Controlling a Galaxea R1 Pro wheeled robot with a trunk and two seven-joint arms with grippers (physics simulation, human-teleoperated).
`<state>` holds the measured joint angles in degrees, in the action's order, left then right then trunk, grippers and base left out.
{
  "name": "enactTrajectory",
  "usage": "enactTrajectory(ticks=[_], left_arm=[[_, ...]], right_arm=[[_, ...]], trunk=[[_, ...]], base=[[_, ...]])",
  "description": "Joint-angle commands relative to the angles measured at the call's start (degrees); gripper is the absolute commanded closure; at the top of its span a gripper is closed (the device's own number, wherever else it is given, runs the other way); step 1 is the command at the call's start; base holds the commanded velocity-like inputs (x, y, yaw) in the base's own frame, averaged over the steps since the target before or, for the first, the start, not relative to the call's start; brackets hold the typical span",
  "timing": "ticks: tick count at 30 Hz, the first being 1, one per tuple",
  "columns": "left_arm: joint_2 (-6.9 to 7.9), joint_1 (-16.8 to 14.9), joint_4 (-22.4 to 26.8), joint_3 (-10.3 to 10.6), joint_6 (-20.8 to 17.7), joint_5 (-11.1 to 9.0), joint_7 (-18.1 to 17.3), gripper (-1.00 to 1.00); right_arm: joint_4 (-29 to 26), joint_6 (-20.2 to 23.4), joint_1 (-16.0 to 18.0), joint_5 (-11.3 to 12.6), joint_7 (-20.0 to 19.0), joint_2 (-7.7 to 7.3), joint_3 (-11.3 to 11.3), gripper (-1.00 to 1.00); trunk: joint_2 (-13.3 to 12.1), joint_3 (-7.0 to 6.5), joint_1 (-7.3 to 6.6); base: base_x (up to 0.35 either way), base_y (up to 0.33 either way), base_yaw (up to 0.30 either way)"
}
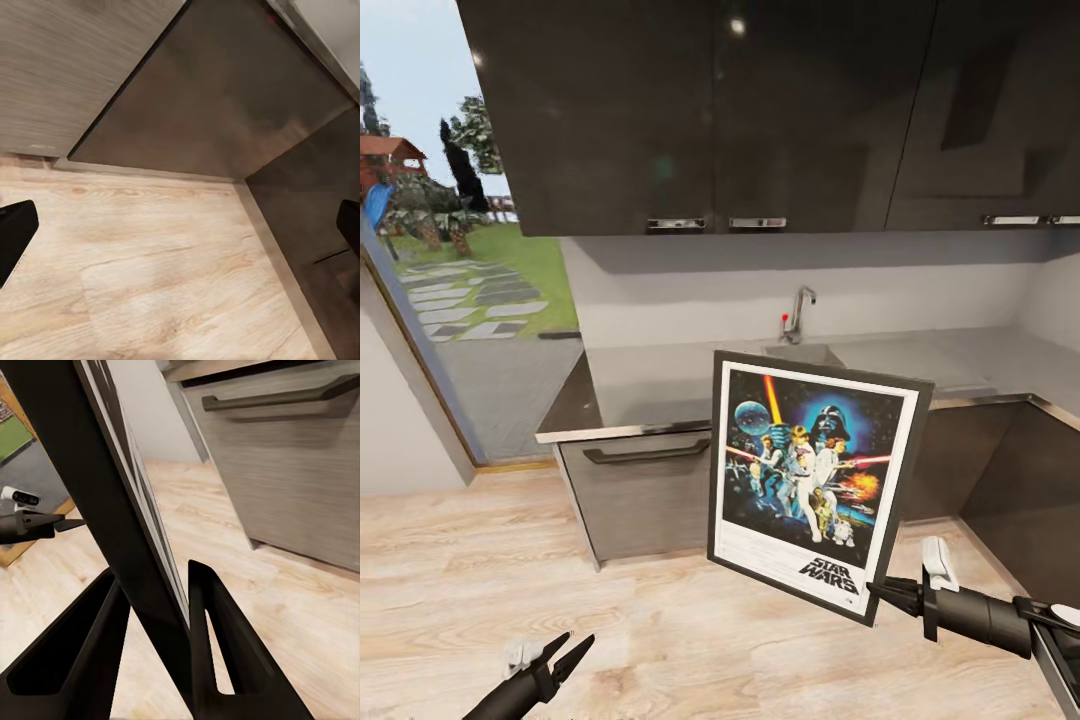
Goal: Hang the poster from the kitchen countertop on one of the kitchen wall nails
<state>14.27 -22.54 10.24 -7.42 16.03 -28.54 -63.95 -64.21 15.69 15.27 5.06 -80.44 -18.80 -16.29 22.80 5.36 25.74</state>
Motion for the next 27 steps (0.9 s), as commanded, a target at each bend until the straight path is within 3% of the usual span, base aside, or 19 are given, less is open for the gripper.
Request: enactTrajectory(ticks=[1,27], left_arm=[[0.00,-0.1,-0.1,-0.3,0.2,0.2,-0.2,-1.00],[-0.02,-0.1,-0.1,-0.3,0.1,0.2,-0.1,-1.00]], right_arm=[[0.0,0.7,0.0,0.2,-0.2,-0.01,0.0,1.00],[0.0,0.5,0.0,0.1,-0.2,-0.01,0.0,1.00]], trunk=[[0.1,0.12,0.04],[0.1,0.12,0.04]], base=[[0.060,0.083,0.249],[0.157,0.239,0.285]])
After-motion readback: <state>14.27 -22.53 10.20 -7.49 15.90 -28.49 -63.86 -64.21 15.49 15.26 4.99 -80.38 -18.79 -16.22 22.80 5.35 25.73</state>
